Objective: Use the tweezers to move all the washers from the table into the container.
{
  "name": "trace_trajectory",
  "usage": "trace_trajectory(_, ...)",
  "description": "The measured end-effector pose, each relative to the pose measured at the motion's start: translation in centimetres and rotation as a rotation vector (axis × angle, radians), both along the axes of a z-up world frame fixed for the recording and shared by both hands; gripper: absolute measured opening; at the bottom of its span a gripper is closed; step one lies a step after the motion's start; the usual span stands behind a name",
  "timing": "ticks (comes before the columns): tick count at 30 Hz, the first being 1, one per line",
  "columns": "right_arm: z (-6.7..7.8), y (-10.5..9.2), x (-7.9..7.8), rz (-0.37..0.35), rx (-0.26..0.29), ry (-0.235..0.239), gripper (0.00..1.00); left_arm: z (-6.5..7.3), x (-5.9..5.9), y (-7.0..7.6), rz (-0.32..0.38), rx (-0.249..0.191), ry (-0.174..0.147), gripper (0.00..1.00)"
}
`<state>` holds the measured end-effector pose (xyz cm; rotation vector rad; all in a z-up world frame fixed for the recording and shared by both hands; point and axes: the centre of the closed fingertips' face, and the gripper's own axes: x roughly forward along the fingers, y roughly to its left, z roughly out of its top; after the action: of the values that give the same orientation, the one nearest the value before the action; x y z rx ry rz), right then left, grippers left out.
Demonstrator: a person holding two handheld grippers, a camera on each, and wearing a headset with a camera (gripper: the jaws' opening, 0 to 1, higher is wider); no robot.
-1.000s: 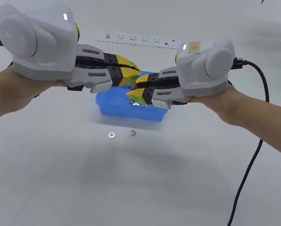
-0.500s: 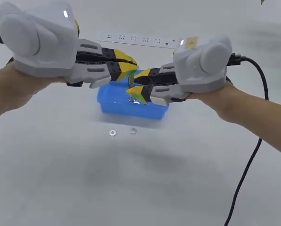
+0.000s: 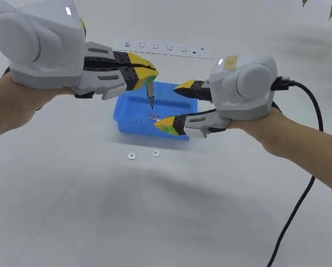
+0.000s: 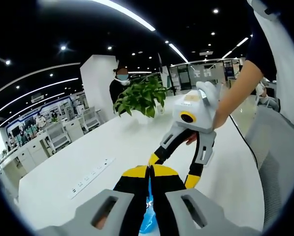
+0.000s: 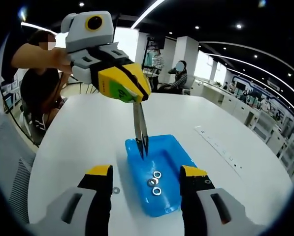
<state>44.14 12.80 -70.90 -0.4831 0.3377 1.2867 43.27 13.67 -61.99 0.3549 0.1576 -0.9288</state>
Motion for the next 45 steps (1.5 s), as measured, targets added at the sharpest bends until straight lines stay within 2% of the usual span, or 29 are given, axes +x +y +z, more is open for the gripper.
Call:
trace_trajectory(5, -0.6, -1.8, -0.6, -0.043, -0.005, 0.001, 0.64, 0.1, -1.0, 0.6, 0.003, 0.016, -0.022, 0.04)
trace_trajectory(8, -1.0, -2.9, -1.0, -0.074, -0.015, 0.007, 0.74, 0.4, -1.6, 1.2, 0.02, -0.005, -0.025, 0.04)
trace_trajectory(11, -1.0, -4.0, -1.1, -0.132, -0.005, 0.016, 0.86, 0.4, -2.3, 1.8, 0.028, -0.002, -0.023, 0.04)
trace_trajectory(12, -0.9, -4.3, -1.2, -0.144, 0.006, 0.021, 0.88, 0.3, -2.6, 2.0, 0.033, -0.015, -0.009, 0.04)
trace_trajectory(14, -1.1, -5.2, -1.6, -0.175, 0.017, 0.044, 0.9, 0.2, -3.0, 2.2, 0.039, -0.009, -0.009, 0.04)
trace_trajectory(19, -2.3, -7.1, -2.7, -0.2, -0.019, 0.058, 0.96, -0.3, -3.9, 2.3, 0.042, -0.019, 0.001, 0.04)
trace_trajectory(22, -2.5, -8.2, -3.1, -0.232, -0.015, 0.074, 1.0, -1.0, -4.5, 2.2, 0.038, -0.014, 0.014, 0.04)
trace_trajectory(30, -3.5, -10.1, -5.0, -0.255, -0.023, 0.109, 1.0, -3.4, -5.9, 2.5, 0.043, -0.026, 0.059, 0.04)
trace_trajectory(33, -3.9, -10.4, -5.6, -0.267, -0.027, 0.13, 1.0, -4.1, -6.3, 2.6, 0.049, -0.049, 0.076, 0.04)
trace_trajectory(37, -4.5, -10.6, -5.9, -0.29, -0.015, 0.163, 1.0, -4.8, -6.5, 2.6, 0.06, -0.072, 0.096, 0.04)
trace_trajectory(40, -4.6, -10.5, -6.0, -0.301, -0.004, 0.175, 1.0, -5.4, -6.7, 2.4, 0.052, -0.067, 0.109, 0.04)
trace_trajectory(45, -4.5, -10.3, -6.1, -0.335, 0.034, 0.21, 1.0, -5.9, -6.4, 2.1, 0.05, -0.077, 0.117, 0.04)
